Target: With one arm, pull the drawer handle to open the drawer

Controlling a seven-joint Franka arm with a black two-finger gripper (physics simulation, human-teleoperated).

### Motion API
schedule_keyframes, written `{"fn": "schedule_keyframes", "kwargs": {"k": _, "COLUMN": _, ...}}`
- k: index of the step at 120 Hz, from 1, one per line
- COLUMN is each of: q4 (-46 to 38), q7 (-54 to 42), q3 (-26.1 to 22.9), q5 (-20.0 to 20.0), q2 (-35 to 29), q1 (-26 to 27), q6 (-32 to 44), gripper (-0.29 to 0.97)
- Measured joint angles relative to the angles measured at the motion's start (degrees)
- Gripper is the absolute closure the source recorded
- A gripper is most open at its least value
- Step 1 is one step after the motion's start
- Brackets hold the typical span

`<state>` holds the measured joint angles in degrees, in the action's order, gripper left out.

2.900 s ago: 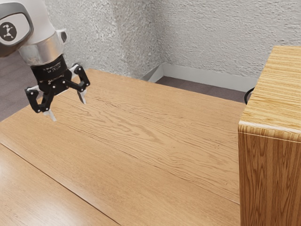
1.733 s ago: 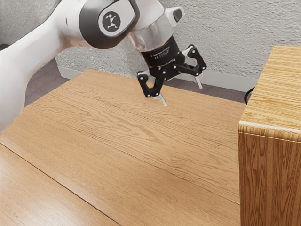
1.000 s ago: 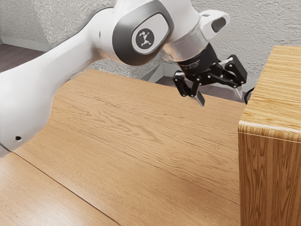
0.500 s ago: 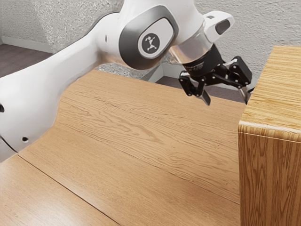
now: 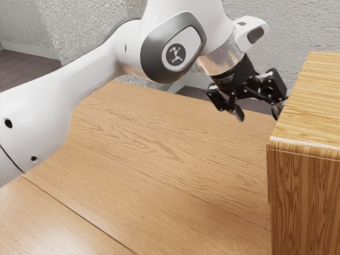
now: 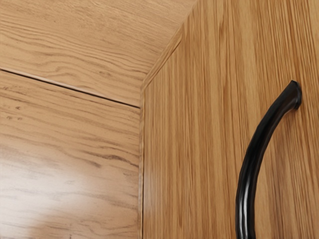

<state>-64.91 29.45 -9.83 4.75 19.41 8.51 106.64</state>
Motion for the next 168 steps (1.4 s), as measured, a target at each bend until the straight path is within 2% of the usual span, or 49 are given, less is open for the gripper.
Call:
{"fn": "schedule_keyframes", "kwargs": {"k": 20, "q4": -0.28, "q7": -0.04, "q3": 0.15, "q5": -0.14, "q2": -0.40, "q1": 0.10, "q6": 0.21, "gripper": 0.21}}
{"fn": "schedule_keyframes", "kwargs": {"k": 74, "q4": -2.95, "q7": 1.15, "q3": 0.20, "q5": -2.07, "q2": -2.49, "q1": -0.42, "q6": 0.40, "gripper": 0.38}}
{"fn": "schedule_keyframes", "kwargs": {"k": 168, "q4": -6.04, "q7": 3.01, "q3": 0.49, "q5": -3.78, "q2": -4.82, "q1": -2.75, "q6": 0.35, "gripper": 0.41}}
